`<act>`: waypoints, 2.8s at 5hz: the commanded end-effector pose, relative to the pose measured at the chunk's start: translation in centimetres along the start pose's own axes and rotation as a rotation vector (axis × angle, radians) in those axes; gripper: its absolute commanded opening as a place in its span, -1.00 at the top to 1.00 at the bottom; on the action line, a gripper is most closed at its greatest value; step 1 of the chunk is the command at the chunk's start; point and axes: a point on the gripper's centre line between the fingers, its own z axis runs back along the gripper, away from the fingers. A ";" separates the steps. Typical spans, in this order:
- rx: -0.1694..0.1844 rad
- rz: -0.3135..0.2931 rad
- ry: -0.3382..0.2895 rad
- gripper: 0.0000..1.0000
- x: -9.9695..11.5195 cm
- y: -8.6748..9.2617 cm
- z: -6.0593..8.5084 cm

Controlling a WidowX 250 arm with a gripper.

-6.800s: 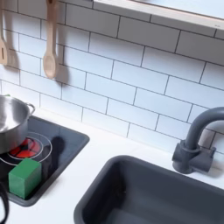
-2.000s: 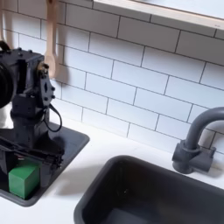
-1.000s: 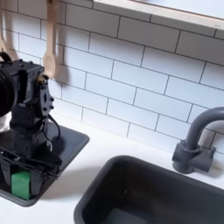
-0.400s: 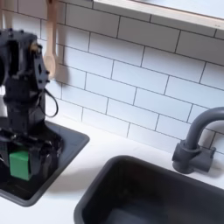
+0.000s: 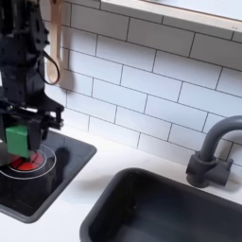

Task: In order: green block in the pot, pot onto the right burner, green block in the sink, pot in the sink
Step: 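Put the green block in the pot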

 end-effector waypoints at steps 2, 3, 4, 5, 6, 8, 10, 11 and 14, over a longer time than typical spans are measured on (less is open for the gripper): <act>0.074 0.139 -0.075 1.00 3.1 4.1 0.7; 0.098 0.158 -0.077 1.00 3.6 5.0 0.3; 0.121 0.183 -0.092 1.00 4.3 5.8 -0.4; 0.139 0.211 -0.106 1.00 4.9 6.3 -1.6; 0.152 0.213 -0.125 1.00 5.8 6.4 -2.4; 0.202 0.233 -0.148 1.00 6.4 7.3 -3.5; 0.226 0.227 -0.126 -1.00 5.8 7.7 -3.8; 0.225 0.211 -0.119 -1.00 5.6 7.3 -4.1; 0.221 0.169 -0.055 -0.48 4.8 6.7 -5.9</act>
